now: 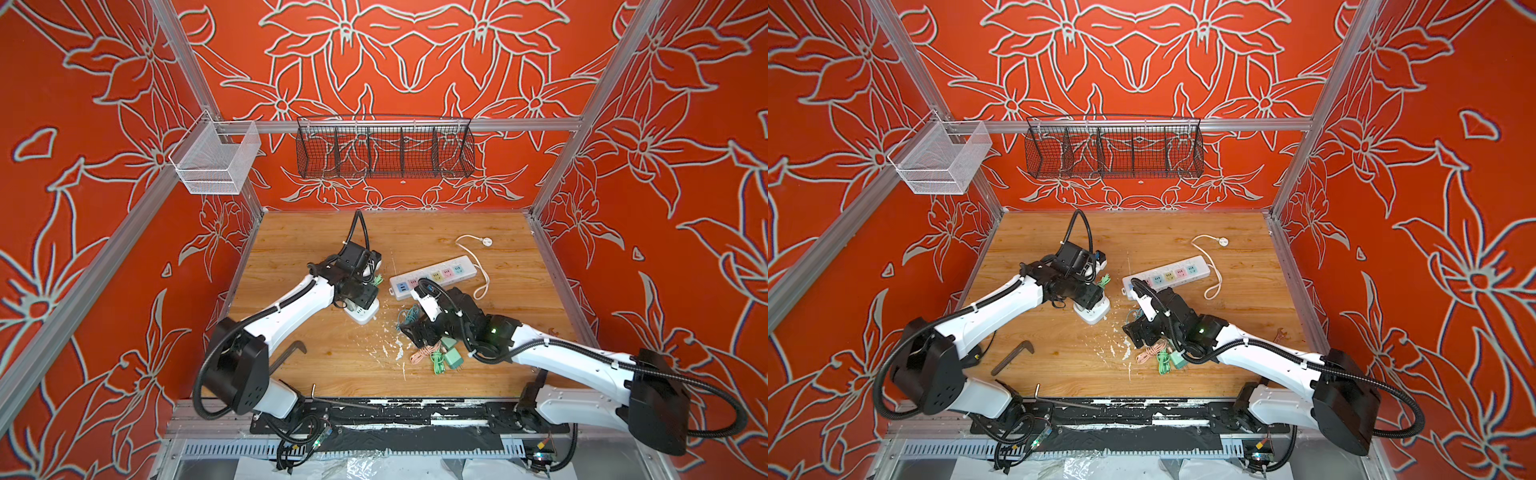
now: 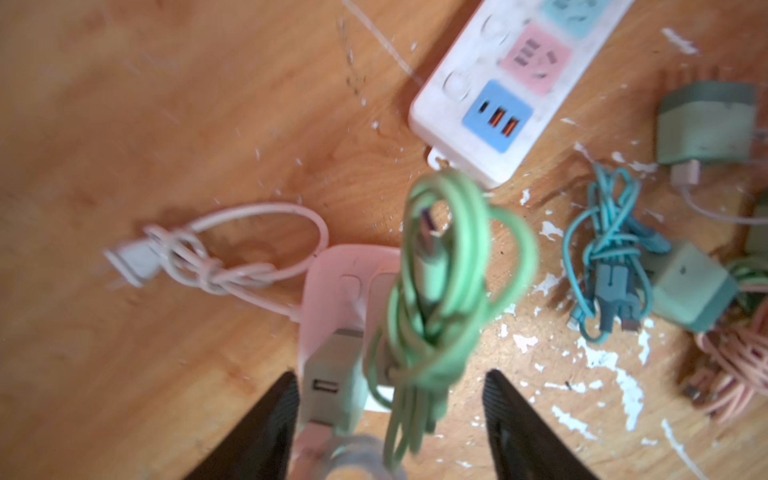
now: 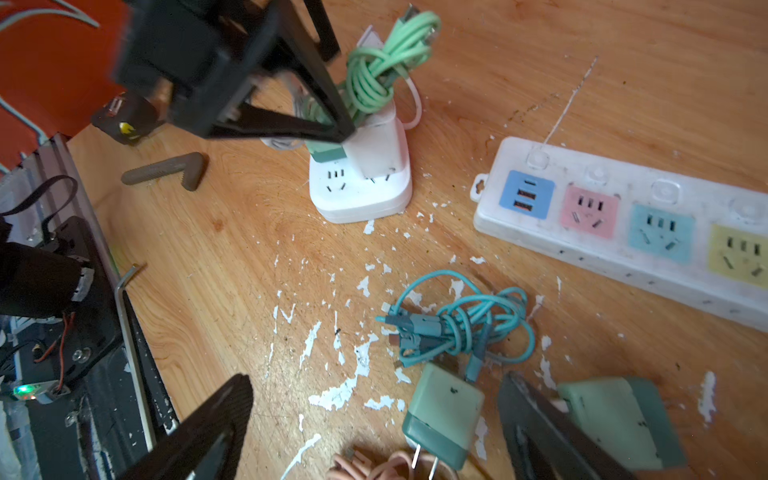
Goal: Insert the plug
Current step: 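Open the left gripper and withdraw while the right gripper moves to the charger pile, then grasp the mint charger with teal cable with the right gripper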
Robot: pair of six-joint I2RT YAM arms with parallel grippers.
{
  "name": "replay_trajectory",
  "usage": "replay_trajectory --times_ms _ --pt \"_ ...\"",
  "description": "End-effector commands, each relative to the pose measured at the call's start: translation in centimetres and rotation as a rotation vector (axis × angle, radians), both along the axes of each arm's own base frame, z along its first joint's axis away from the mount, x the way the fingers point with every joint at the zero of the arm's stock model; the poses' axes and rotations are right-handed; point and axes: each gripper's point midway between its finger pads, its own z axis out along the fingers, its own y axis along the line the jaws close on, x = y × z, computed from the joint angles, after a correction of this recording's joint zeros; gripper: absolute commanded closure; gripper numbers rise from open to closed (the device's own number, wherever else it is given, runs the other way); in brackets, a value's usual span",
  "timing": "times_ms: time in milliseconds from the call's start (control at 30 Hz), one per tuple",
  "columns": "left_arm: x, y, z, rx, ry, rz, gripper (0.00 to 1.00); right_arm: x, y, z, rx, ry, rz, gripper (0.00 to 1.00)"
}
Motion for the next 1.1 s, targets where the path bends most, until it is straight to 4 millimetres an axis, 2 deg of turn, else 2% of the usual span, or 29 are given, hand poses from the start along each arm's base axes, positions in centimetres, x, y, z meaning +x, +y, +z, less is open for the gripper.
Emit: replay_trajectory --times_ms 0,33,200,400,600,633,1067 --pt "-0.3 -0.6 3.7 -0.073 -0.095 -0.046 0.12 0.3 -1.9 0.5 -0.054 0.046 -0.106 0.05" --pt "-0.6 -0.6 4.4 -0.083 -0.108 -0.051 0.01 0.2 -2.4 0.2 -0.072 0.061 -0.125 0.05" --pt "-2.8 -0.6 7.8 -0.160 -0.133 -0.074 0.03 -0.3 -4.5 -1.5 -0.177 0.142 -0.205 0.06" --pt "-5.9 -0.3 9.8 -0.281 -0.104 -0.033 0.03 -0.9 -4.8 -3.9 -0.262 0.240 -0.222 0.09" --pt "-8.1 -0.8 9.9 -0.404 -0.070 -0.013 0.03 -0.5 -4.0 -5.8 -0.306 0.289 -0.228 0.15" --pt "-8.6 -0.6 10.5 -0.425 -0.097 -0.016 0.03 -0.4 -3.8 -6.0 -0.311 0.294 -0.227 0.16" --pt "-9.2 0.5 10.5 -0.430 -0.165 0.009 0.03 0.9 -3.6 -10.6 -0.474 0.386 -0.319 0.31"
